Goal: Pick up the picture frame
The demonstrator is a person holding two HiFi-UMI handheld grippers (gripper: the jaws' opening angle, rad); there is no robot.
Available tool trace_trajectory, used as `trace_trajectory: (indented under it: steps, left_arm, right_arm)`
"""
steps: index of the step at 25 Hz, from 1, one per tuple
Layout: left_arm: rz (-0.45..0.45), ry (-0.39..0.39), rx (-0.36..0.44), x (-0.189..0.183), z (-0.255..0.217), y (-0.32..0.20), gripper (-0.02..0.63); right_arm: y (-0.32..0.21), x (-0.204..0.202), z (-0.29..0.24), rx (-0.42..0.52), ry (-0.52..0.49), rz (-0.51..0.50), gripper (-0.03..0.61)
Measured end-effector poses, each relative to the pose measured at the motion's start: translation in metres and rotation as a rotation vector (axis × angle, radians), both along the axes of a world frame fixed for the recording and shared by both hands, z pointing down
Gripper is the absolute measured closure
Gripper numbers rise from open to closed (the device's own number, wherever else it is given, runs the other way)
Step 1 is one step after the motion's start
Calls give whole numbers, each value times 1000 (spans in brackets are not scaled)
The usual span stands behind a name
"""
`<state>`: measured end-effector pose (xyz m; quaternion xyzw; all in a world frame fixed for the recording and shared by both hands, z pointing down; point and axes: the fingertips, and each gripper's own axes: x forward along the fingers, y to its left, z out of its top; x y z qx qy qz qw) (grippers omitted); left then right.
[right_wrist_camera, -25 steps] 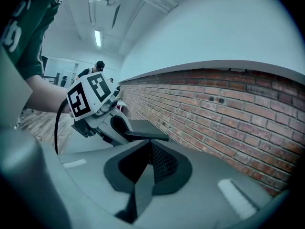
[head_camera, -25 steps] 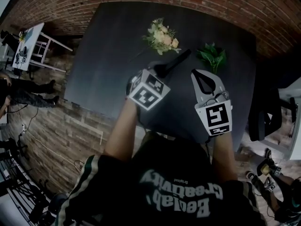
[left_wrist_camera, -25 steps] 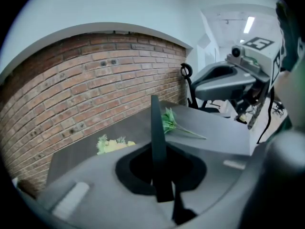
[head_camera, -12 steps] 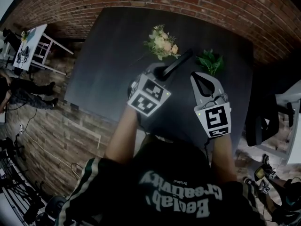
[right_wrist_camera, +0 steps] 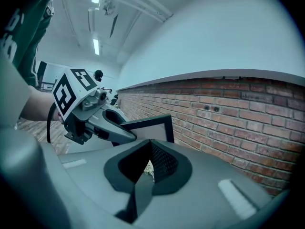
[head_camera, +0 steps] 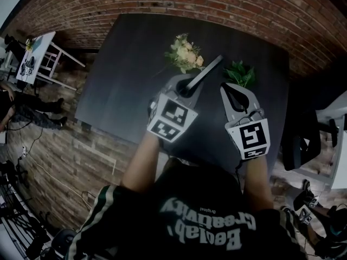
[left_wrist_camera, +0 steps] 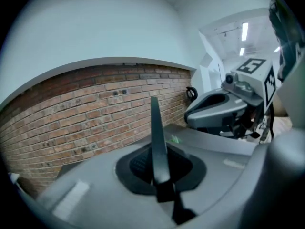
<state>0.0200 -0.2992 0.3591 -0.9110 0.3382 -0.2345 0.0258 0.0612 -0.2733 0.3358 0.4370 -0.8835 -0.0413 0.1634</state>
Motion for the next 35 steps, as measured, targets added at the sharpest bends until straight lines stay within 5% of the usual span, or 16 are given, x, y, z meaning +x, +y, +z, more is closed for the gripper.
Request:
trace_trajectory:
  steps: [35]
  left_arm:
    - [-48, 130, 269, -8, -82, 18, 588]
  right_arm:
    - [5, -7, -51, 91, -81, -24, 572]
